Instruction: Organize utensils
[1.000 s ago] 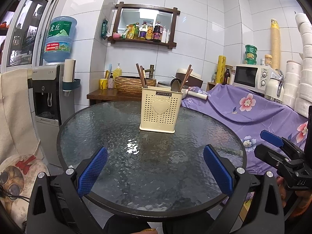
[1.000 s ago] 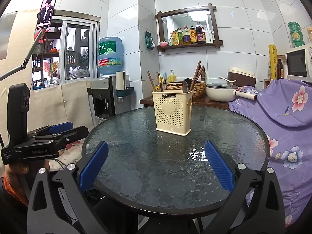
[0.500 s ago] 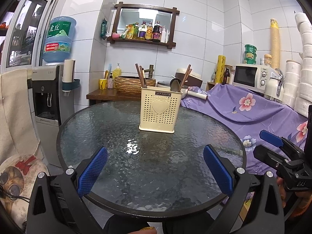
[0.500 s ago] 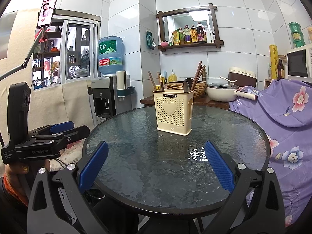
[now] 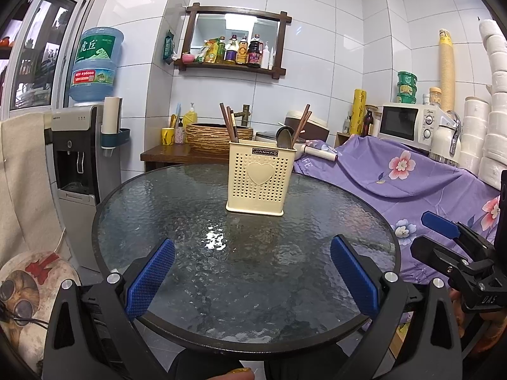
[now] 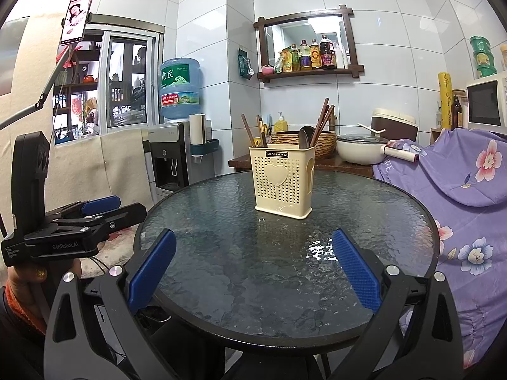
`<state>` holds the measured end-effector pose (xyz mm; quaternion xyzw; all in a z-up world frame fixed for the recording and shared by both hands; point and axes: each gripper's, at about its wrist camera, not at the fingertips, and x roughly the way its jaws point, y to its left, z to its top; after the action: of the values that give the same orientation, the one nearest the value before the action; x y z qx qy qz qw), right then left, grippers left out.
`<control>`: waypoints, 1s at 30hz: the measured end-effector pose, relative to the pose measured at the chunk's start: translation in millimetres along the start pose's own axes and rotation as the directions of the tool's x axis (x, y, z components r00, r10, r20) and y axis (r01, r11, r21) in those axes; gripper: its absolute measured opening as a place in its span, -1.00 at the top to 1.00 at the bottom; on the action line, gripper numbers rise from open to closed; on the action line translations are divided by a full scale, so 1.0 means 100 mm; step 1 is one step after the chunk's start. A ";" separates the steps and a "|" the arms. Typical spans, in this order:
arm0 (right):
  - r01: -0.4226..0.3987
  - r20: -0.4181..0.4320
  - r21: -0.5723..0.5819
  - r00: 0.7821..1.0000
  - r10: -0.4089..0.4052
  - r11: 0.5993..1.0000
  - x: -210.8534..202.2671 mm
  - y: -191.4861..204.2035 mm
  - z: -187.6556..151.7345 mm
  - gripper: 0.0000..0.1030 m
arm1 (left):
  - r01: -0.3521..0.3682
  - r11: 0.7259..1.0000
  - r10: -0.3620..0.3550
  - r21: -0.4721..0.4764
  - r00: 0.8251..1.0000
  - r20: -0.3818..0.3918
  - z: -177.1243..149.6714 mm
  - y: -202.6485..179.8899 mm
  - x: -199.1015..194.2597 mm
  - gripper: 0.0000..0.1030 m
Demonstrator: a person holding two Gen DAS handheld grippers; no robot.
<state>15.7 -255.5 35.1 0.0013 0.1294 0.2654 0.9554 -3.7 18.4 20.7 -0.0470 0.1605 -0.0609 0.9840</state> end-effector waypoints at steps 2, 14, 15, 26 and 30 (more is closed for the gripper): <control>0.001 -0.002 0.001 1.000 -0.001 1.000 0.00 0.01 -0.02 -0.89 | -0.002 1.000 0.002 0.000 1.000 0.000 0.00 0.00 0.00 -0.88; 0.003 -0.004 0.001 1.000 -0.003 1.000 0.01 0.01 -0.03 -0.89 | -0.003 1.000 0.003 0.002 1.000 -0.002 0.01 -0.01 0.00 -0.88; 0.003 -0.005 0.002 1.000 -0.003 1.000 0.01 0.01 -0.03 -0.89 | -0.003 1.000 0.003 0.003 1.000 -0.002 0.00 -0.01 0.00 -0.88; 0.004 -0.007 0.002 1.000 -0.004 1.000 0.02 0.00 -0.03 -0.89 | -0.003 1.000 0.003 0.009 1.000 -0.005 -0.01 -0.01 0.00 -0.88; 0.004 -0.007 0.002 1.000 -0.004 1.000 0.02 0.00 -0.03 -0.89 | -0.001 1.000 0.001 0.009 1.000 -0.006 -0.01 -0.02 0.00 -0.88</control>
<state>16.2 -254.6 31.8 0.0012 0.1331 0.2631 0.9555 -3.8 16.7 19.9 -0.0422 0.1632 -0.0611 0.9838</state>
